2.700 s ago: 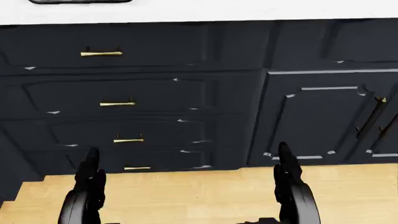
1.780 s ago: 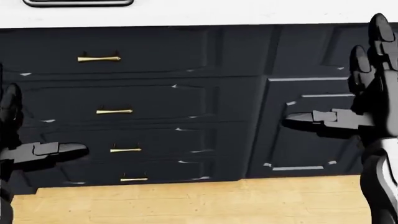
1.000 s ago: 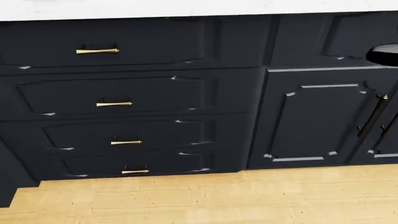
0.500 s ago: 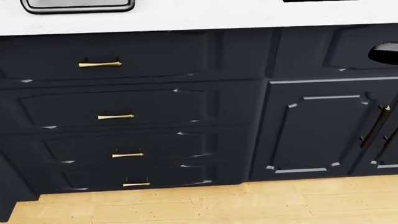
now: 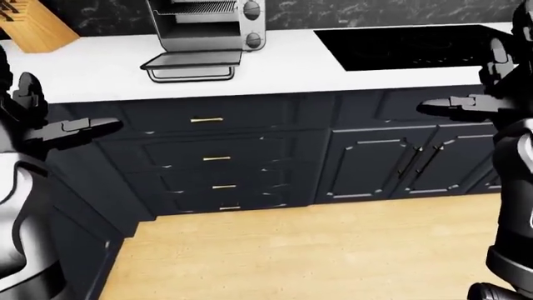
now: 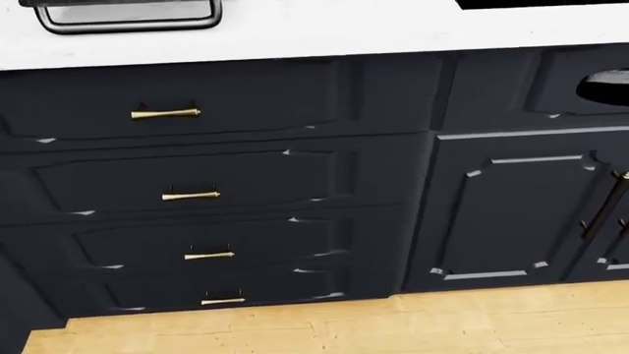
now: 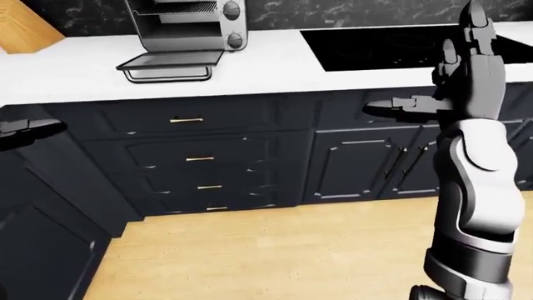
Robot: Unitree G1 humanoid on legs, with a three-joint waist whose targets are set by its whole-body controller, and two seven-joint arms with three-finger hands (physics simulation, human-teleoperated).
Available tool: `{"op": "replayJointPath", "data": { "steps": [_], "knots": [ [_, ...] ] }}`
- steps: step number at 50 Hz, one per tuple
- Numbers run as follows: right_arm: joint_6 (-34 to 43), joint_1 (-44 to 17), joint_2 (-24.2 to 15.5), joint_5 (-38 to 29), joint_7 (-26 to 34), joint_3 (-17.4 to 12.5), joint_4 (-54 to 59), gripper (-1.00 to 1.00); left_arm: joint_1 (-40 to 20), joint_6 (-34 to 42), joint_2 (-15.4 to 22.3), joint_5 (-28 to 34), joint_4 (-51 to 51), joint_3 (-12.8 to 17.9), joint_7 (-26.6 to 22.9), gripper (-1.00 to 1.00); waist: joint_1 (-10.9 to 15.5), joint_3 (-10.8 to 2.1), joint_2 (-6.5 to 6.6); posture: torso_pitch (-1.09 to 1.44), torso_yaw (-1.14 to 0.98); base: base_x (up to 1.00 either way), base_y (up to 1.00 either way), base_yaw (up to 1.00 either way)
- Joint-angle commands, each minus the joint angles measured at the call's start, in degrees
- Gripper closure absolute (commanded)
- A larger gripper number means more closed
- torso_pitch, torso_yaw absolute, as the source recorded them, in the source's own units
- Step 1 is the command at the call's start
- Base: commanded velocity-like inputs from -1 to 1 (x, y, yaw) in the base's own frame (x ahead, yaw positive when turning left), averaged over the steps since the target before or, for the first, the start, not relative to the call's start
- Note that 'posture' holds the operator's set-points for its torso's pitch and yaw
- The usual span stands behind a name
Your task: Close the toaster oven door.
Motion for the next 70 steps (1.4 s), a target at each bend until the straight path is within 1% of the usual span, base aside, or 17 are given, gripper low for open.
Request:
{"op": "replayJointPath", "data": {
  "steps": [1,7,10,11,18,23,32,35,36,44,48,49,58,61,62,64,70],
  "knots": [
    [-1.90,-1.95,-1.67,-0.23,-0.51,-1.88,-2.16,-1.00,-1.98,-1.77,1.31,-0.20,-2.63,0.34,-0.31,-1.00,-0.46,-1.50,-0.10,0.00,0.00,0.05,0.03,0.00],
    [-2.06,-1.79,-1.69,-0.25,-0.37,-1.92,-2.09,-1.00,-1.99,-1.91,1.49,-0.14,-2.70,0.57,-0.27,-1.00,-0.25,-1.02,-3.60,0.00,0.00,0.06,0.03,0.00],
    [-1.58,-1.78,-1.74,-0.18,-0.50,-1.97,-2.60,-1.00,-1.89,-1.93,1.36,-0.06,-2.97,0.43,-0.15,-1.00,-0.14,-1.62,-7.43,0.00,0.00,0.05,0.03,0.00],
    [-1.54,-1.89,-1.81,-0.15,-0.46,-1.98,-2.53,-1.00,-1.93,-1.86,1.45,-0.14,-2.94,0.55,-0.18,-1.00,-0.59,-1.37,-5.30,0.00,0.00,0.05,0.04,0.00],
    [-1.53,-1.98,-1.99,-0.10,-0.22,-2.06,-2.41,-1.00,-2.10,-2.08,1.78,-0.01,-2.94,0.67,-0.01,-1.00,-0.35,-1.17,-3.39,0.00,0.00,0.05,0.03,0.00],
    [-1.90,-1.91,-2.01,-0.15,-0.19,-2.07,-2.25,-1.00,-1.91,-2.40,1.58,0.43,-3.01,0.43,0.00,-1.00,-1.27,-2.03,1.78,0.00,0.00,0.05,0.04,0.00],
    [-1.83,-1.92,-2.13,-0.22,0.07,-2.04,-2.43,-1.00,-1.84,-2.32,1.49,0.29,-3.07,0.59,-0.01,-1.00,-0.32,-0.94,-3.01,0.00,0.00,0.05,0.05,0.00],
    [-1.77,-2.04,-2.17,-0.22,0.11,-2.07,-2.37,-1.00,-2.07,-2.14,1.73,0.21,-2.98,0.67,-0.01,-1.00,-0.19,-1.90,-7.31,0.00,0.00,0.05,0.05,0.00],
    [-1.61,-2.10,-2.26,-0.17,0.08,-2.13,-2.46,-1.00,-2.06,-2.20,1.74,0.22,-2.89,0.66,-0.02,-1.00,-0.61,-1.45,-5.14,0.00,0.00,0.05,0.05,0.00],
    [-1.52,-1.80,-2.15,-0.10,0.11,-2.16,-2.83,-1.00,-2.17,-2.18,1.83,0.19,-2.80,0.56,0.05,-1.00,-0.49,-0.73,-2.69,0.00,0.00,0.05,0.05,0.00],
    [-1.50,-1.86,-2.20,-0.12,0.19,-2.17,-2.80,-1.00,-2.16,-2.18,1.92,0.16,-2.81,0.69,0.04,-1.00,-0.87,-1.45,2.67,0.00,0.00,0.05,0.05,0.00],
    [-1.54,-1.77,-2.17,-0.16,0.19,-2.17,-2.84,-1.00,-2.18,-2.18,1.91,0.16,-2.80,0.66,0.05,-1.00,-0.40,-1.21,0.40,0.00,0.00,0.05,0.05,0.00],
    [-1.75,-1.80,-2.18,-0.29,0.34,-2.12,-2.63,-1.00,-2.11,-2.29,1.88,0.20,-2.80,0.63,0.00,-1.00,-0.22,-1.26,-3.16,0.00,0.00,0.05,0.05,0.00],
    [-1.99,-1.57,-1.95,-0.42,0.39,-2.05,-2.66,-1.00,-2.08,-2.37,1.81,0.30,-2.75,0.54,-0.03,-1.00,-0.09,-2.02,-7.73,0.00,0.00,0.05,0.05,0.00],
    [-2.07,-1.66,-2.02,-0.44,0.48,-2.08,-2.42,-1.00,-2.07,-2.39,1.80,0.31,-2.74,0.55,-0.04,-1.00,-0.59,-1.46,-5.01,0.00,0.00,0.05,0.05,0.00],
    [-2.00,-1.75,-2.06,-0.42,0.51,-2.06,-2.39,-1.00,-2.04,-2.42,1.75,0.32,-2.74,0.54,-0.05,-1.00,-0.46,-1.56,-5.95,0.00,0.00,0.05,0.05,0.00],
    [-2.02,-1.59,-2.02,-0.44,0.52,-2.10,-2.48,-1.00,-1.91,-2.53,1.65,0.40,-2.82,0.54,-0.12,-1.00,-0.48,-0.83,-2.81,0.00,0.00,0.05,0.05,0.00]
  ]
}}
